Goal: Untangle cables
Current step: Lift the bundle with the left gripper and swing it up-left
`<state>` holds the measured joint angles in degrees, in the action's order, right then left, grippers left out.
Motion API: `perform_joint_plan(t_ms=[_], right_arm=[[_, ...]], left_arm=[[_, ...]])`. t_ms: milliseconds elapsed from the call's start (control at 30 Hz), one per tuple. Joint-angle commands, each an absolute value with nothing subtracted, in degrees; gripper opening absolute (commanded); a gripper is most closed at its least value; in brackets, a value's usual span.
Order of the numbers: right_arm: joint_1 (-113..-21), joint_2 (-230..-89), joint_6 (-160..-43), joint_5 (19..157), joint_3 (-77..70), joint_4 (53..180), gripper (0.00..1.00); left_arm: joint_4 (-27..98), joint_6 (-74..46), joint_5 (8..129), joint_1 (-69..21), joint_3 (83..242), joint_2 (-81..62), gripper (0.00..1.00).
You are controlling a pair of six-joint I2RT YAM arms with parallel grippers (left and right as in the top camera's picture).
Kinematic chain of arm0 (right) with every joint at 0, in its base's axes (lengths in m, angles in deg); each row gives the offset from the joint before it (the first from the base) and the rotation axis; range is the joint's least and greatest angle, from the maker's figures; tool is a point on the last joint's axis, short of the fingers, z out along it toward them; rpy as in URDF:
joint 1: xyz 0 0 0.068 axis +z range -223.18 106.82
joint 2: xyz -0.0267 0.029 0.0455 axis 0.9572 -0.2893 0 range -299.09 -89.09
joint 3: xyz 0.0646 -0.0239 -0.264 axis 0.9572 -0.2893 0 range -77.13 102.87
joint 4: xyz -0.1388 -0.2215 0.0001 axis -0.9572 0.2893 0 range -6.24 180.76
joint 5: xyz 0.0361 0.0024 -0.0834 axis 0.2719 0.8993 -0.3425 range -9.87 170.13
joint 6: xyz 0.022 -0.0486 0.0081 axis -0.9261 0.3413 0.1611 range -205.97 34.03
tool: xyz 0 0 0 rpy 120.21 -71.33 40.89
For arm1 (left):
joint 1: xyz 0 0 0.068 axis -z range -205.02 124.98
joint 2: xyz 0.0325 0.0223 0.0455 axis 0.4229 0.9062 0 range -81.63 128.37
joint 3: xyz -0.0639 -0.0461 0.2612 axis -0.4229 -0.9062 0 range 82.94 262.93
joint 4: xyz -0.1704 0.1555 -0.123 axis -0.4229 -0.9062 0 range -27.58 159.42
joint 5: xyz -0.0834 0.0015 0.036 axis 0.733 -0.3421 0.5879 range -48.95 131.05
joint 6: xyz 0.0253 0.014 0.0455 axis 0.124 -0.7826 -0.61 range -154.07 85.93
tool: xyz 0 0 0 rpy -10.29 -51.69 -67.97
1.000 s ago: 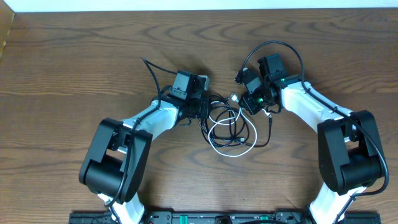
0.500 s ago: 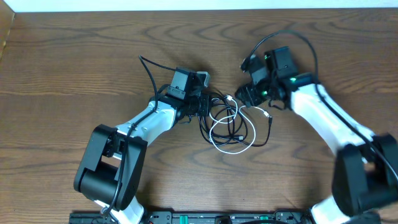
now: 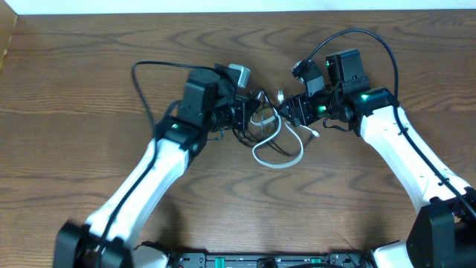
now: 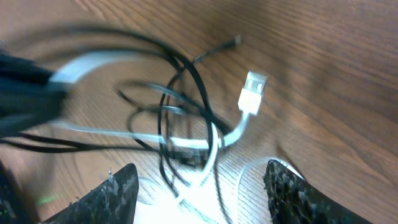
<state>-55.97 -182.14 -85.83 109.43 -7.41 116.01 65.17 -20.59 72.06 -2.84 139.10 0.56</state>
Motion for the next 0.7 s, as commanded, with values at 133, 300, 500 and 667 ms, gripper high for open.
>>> perform_joint_plan(t_ms=[133,300,500,667], right_arm=[[-56.4,-182.0,-88.6,112.2,-7.0,114.0,0.62],[-56.6,-182.0,-92.5,112.3,-7.0,110.2,0.63],[-56.6,-182.0,-93.6,121.5,-7.0,106.2,0.79],[-55.2,-182.0,-93.6,120.6,-7.1,105.4,0.8]], left_arm=[[66.0,-21.4,71.0,-3.1,139.3,-11.4,0.07],[63.2,-18.1,63.9,-3.1,139.2,-12.2,0.08],[63.4,-5.3,67.7,-3.1,139.3,-10.6,0.07],[69.3,2.5,73.5,-3.1,139.3,-10.8,0.08]])
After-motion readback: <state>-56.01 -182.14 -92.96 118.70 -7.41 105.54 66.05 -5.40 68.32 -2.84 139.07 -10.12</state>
